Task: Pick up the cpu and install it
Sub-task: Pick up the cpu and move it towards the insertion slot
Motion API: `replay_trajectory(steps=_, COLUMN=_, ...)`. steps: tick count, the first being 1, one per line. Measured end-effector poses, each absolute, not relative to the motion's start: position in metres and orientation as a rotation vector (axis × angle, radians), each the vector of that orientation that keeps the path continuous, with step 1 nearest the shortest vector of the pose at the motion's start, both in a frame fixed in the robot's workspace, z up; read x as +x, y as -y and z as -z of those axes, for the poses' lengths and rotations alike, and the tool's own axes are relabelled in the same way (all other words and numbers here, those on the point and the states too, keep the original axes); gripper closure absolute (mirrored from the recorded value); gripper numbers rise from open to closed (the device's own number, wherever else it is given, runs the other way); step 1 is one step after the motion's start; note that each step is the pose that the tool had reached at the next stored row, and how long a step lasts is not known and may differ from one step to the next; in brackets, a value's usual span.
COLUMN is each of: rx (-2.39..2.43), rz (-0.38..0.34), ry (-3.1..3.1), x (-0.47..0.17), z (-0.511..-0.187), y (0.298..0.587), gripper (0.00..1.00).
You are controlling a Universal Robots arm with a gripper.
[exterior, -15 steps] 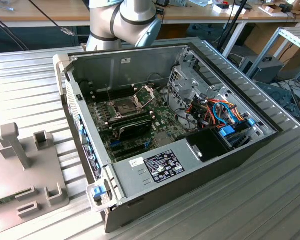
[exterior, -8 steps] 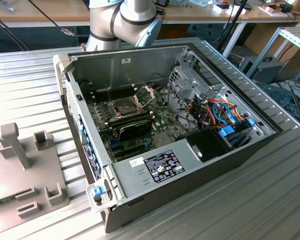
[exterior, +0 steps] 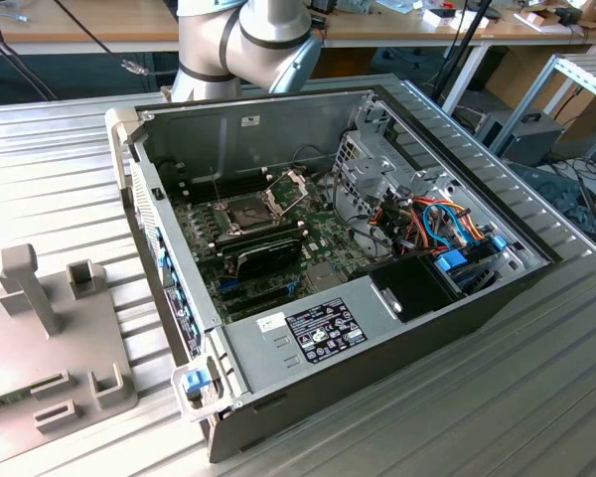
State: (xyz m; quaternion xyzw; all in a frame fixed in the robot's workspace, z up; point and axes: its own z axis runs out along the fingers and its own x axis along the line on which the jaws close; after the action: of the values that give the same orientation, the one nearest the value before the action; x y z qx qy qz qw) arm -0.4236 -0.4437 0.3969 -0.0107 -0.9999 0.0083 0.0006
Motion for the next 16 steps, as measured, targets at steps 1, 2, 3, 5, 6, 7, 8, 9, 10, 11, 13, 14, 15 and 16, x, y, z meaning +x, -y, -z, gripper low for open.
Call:
replay_trajectory(steps=1, rx=-0.034, rz=-0.026, ry=3.14, x=-0.423, z=-0.397, y=0.444, gripper=0.45)
replay_trajectory(steps=2, rx=-0.034, rz=-0.026, ry=3.14, x=-0.421, z=-0.397, y=0.444, gripper=0.45)
replay_trajectory(steps=3, rx=-0.034, rz=-0.026, ry=3.14, x=-0.419, z=-0.397, y=0.444, gripper=0.45)
replay_trajectory(steps=5, rx=-0.034, rz=-0.026, ry=3.14, x=-0.416, z=-0.397, y=0.444, gripper=0.45)
replay_trajectory(steps=6, rx=-0.034, rz=-0.026, ry=3.14, x=-0.414, z=-0.397, y=0.444, gripper=0.45)
replay_trajectory(steps=7, rx=-0.034, rz=-0.026, ry=3.14, x=-0.413, z=-0.397, y=0.444, gripper=0.45)
replay_trajectory(steps=8, rx=-0.034, rz=-0.026, ry=3.14, x=-0.409, z=-0.397, y=0.444, gripper=0.45)
replay_trajectory(steps=9, rx=-0.034, rz=-0.026, ry=3.14, x=-0.407, z=-0.397, y=0.444, gripper=0.45)
replay_trajectory(steps=10, rx=-0.034, rz=-0.026, ry=3.14, x=-0.405, z=-0.397, y=0.444, gripper=0.45)
replay_trajectory(steps=11, rx=-0.034, rz=-0.026, ry=3.14, x=-0.402, z=-0.397, y=0.444, gripper=0.45)
replay_trajectory(steps=13, rx=-0.034, rz=-0.026, ry=3.14, x=-0.397, z=-0.397, y=0.444, gripper=0.45)
replay_trajectory(steps=14, rx=-0.034, rz=-0.026, ry=3.14, x=-0.395, z=-0.397, y=0.444, gripper=0.45)
replay_trajectory(steps=15, rx=-0.034, rz=-0.026, ry=3.14, x=-0.391, z=-0.397, y=0.444, gripper=0.45)
replay_trajectory(steps=16, rx=-0.034, rz=-0.026, ry=3.14, x=-0.389, z=-0.397, y=0.444, gripper=0.45)
